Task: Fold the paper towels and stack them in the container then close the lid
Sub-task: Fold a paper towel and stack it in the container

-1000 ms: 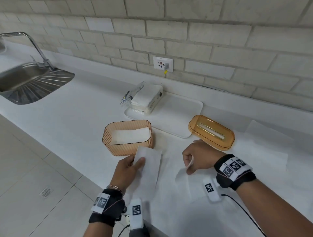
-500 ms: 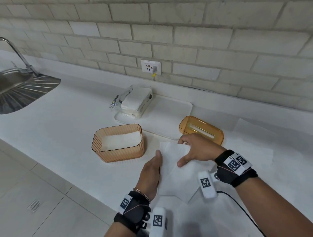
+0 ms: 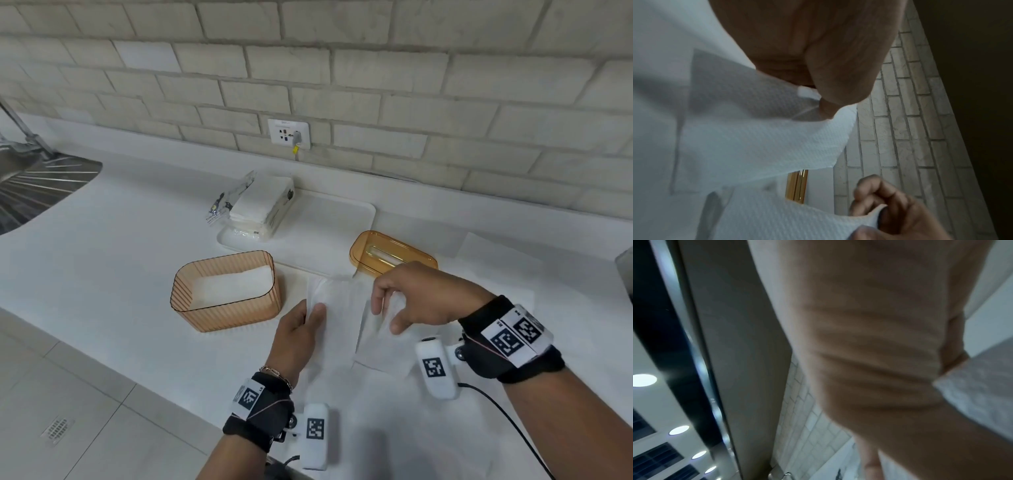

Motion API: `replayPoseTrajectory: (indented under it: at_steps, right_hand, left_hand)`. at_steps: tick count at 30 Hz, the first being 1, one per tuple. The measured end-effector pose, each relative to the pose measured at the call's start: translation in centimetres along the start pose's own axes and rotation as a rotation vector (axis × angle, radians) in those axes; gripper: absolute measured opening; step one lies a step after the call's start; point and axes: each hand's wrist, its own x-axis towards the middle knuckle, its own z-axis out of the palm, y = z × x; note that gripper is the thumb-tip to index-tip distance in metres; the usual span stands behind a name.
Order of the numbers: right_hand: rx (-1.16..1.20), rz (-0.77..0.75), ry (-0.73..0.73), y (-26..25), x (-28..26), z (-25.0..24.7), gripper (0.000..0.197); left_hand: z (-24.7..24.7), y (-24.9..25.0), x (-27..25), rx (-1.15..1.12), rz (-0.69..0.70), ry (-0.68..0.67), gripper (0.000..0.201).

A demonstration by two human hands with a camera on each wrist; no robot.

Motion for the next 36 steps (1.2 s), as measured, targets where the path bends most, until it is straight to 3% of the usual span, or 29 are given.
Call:
replayPoseTrajectory:
  at_steps: [3, 6, 9, 15, 19, 21, 24, 27, 31, 36]
  right_hand:
    - [-0.018, -0.097, -0.017, -1.8, -0.3, -0.1, 0.033]
    - [-0.037, -0.126, 0.166, -2.6, 0.5, -0.2, 0.035]
    - [0.006, -0.120, 0.304, -2.3, 0.9, -0.3, 0.038]
    - [0.257, -0.161, 0.393, -0.3, 0.6, 0.8, 0.041]
    - [0.495, -0.078, 0.544, 3.3, -1.3, 1.3, 0.061]
    - [0.412, 0.072, 0.527, 6.4, -2.9, 1.6, 0.068]
    - [0.103, 0.313, 0.279, 10.3, -6.1, 3.2, 0.064]
    - [-0.012, 0.369, 0.095, 12.0, -7.8, 6.3, 0.075]
    - [-0.047, 0.339, 0.166, 13.0, -7.3, 9.8, 0.101]
    - [0.010, 0.289, 0.271, 12.4, -5.1, 10.8, 0.102]
  left_hand:
    - [1.3, 1.1, -0.5, -0.035, 0.026, -0.170, 0.039]
    - [2.9, 1.8, -1.3, -0.088, -0.014, -0.293, 0.031]
    - [4.0, 2.1, -1.6, -0.133, -0.054, -0.296, 0.039]
    - [5.2, 2.7, -1.2, 0.083, 0.061, -0.321, 0.040]
    - [6.0, 2.9, -0.4, 0.105, -0.028, -0.274, 0.039]
    - [5.7, 2.7, 0.1, 0.050, -0.078, -0.214, 0.042]
    - [4.5, 2.5, 1.2, -0.046, -0.121, -0.152, 0.042]
    - [3.5, 2.6, 2.0, -0.130, -0.140, -0.139, 0.045]
    - [2.9, 2.6, 2.5, -0.147, -0.161, -0.193, 0.047]
    - [3.2, 1.9, 2.0, -0.134, -0.192, -0.226, 0.056]
